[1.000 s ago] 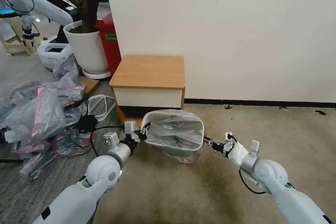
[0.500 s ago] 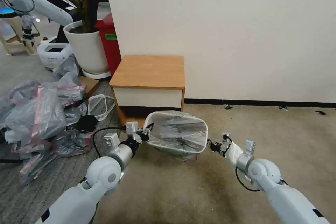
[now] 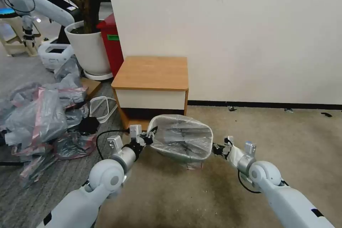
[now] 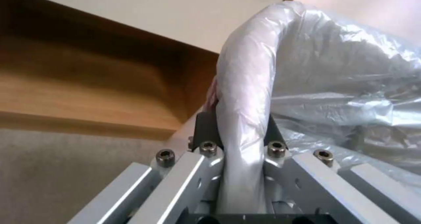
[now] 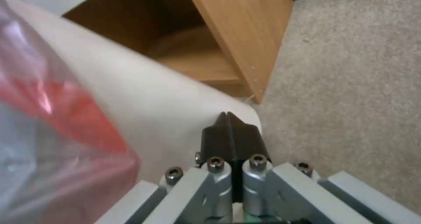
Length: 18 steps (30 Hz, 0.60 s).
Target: Pick up the garbage bag from the table and place it over the trash can.
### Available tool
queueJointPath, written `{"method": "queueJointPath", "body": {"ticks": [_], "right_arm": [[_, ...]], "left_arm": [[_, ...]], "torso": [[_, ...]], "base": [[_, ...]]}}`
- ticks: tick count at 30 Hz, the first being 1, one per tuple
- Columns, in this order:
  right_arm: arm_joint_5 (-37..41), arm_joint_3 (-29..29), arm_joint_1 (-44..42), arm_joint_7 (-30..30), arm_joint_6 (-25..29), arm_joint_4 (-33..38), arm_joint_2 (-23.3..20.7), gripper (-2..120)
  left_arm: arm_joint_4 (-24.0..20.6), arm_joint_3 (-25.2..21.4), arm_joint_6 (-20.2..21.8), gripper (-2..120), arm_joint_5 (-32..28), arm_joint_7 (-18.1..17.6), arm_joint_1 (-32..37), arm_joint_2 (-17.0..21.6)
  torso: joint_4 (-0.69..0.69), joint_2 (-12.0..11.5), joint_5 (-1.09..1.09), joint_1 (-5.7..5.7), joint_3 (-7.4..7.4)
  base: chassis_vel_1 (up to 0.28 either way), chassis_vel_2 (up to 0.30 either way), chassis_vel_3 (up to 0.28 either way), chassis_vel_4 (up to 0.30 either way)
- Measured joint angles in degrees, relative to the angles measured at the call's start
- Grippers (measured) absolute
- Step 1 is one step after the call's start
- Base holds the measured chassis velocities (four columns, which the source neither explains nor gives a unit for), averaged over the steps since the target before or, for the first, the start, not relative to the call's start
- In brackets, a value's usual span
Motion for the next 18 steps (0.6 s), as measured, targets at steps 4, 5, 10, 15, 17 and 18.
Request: {"method": "queueJointPath", "body": {"ticks": [4,5,10,15,17,18], "right_arm": [[-2.21,-0.50,0.11,0.15,0.44,-0.39,0.67,0],[-2.81,-0.66,0.16,0.29,0.48,-0.56,0.95,0],[-4.39,-0.78,0.14,1.29,0.67,-0.68,1.18,0],[-6.76,-0.69,-0.67,4.61,2.07,-0.59,0.42,5],[-8.47,0.12,-1.65,6.91,2.93,-0.14,-0.13,15],[-9.08,0.48,-2.15,7.41,3.25,0.02,-0.39,19]], "left_arm": [[-0.44,-0.21,0.00,5,-1.35,-0.74,-0.17,-0.31],[-0.48,-0.32,-0.01,5,-1.38,-0.79,-0.17,-0.27],[-0.48,-0.58,-0.16,5,-1.14,-0.79,-0.09,0.12],[1.06,-0.84,-0.59,4,0.76,-0.63,-0.27,0.07],[2.71,-0.98,-0.90,4,1.87,-0.62,-0.52,-0.24],[3.19,-0.98,-0.93,4,2.23,-0.62,-0.56,-0.41]], "torso": [[0.00,0.00,0.00,0.00,0.00],[0.00,0.00,0.01,0.00,0.00],[0.02,0.00,0.02,0.00,0.00],[0.00,0.00,0.01,0.00,0.00],[0.02,0.00,0.01,0.00,0.00],[0.01,0.00,0.01,0.00,0.00]], "base": [[0.000,0.000,0.000,0.000],[0.000,0.000,0.000,0.000],[0.000,0.000,0.000,0.000],[0.000,0.000,0.000,0.000],[0.000,0.000,0.000,0.000],[0.000,0.000,0.000,0.000]]}}
